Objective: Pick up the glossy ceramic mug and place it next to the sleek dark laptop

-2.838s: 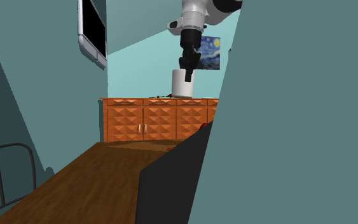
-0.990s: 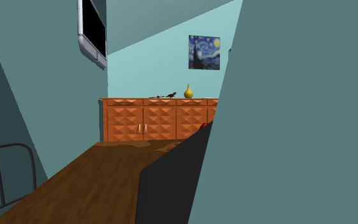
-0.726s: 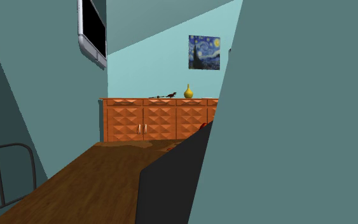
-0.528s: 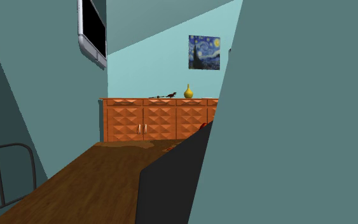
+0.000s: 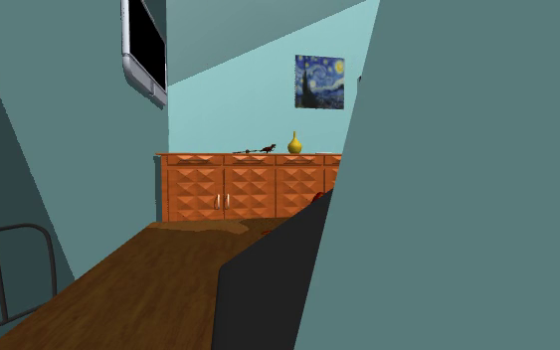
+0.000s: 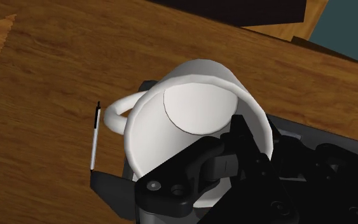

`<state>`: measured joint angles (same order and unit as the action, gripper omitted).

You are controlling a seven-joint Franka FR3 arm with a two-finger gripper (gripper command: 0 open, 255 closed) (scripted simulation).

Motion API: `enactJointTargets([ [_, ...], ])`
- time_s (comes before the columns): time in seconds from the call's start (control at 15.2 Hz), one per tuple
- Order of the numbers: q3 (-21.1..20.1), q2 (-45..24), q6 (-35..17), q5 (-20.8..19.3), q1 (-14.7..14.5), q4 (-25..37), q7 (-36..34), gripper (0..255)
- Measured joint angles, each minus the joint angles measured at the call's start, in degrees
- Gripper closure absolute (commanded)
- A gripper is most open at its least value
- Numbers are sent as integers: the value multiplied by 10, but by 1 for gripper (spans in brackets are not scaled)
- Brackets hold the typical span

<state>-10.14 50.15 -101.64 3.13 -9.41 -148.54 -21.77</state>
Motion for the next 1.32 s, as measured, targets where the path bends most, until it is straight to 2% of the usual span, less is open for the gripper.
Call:
enactJointTargets([
  [1.32, -20, -22, -164, 16, -8, -142, -9, 255],
])
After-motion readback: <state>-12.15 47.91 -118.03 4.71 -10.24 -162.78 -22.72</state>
